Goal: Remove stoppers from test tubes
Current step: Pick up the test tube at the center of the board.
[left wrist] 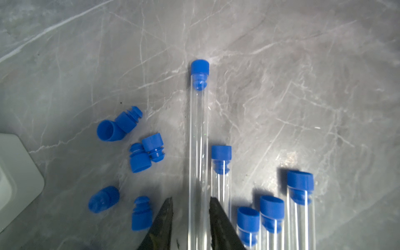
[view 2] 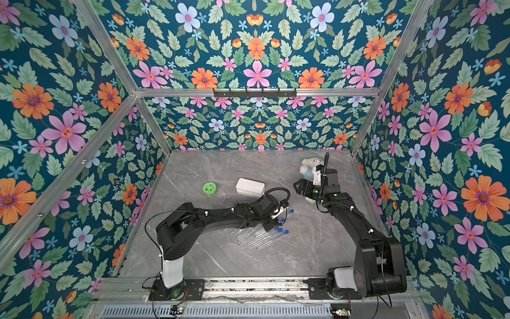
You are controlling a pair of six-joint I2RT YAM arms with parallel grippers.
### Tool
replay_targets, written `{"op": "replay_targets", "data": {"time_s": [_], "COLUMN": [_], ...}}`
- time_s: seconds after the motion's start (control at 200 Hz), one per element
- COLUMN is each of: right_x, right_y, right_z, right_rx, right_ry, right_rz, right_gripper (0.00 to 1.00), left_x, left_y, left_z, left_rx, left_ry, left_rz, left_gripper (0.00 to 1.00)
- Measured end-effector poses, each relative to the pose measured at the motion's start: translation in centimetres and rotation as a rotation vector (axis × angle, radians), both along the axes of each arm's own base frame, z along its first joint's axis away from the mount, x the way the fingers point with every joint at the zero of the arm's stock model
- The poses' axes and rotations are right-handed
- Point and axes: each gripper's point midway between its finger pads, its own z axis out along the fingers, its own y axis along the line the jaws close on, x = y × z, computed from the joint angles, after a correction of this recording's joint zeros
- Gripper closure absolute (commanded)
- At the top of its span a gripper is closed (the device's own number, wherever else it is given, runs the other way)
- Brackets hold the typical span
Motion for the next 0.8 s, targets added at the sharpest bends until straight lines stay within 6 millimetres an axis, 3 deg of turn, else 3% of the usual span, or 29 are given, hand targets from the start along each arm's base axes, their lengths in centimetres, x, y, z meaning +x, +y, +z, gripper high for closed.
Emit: {"op": "replay_targets", "data": {"time_s": [0.405, 0.8], "right_x": [0.1, 0.0], "right_y": [0.1, 0.0], "right_z": [0.2, 0.4], "right_rx": [0.009, 0.009], "right_ry": [-0.008, -0.013], "right_rz": [0.001, 0.0], "right_gripper": [0.1, 0.1], "left_x": [0.0, 0.2], "left_y": [0.0, -0.6], "left_z": [-1.6, -1.7], "left_rx": [0.03, 0.009], "left_ry": [0.015, 0.016], "left_rz": [-0.001, -0.012], "left_gripper": [0.68, 0.69]}}
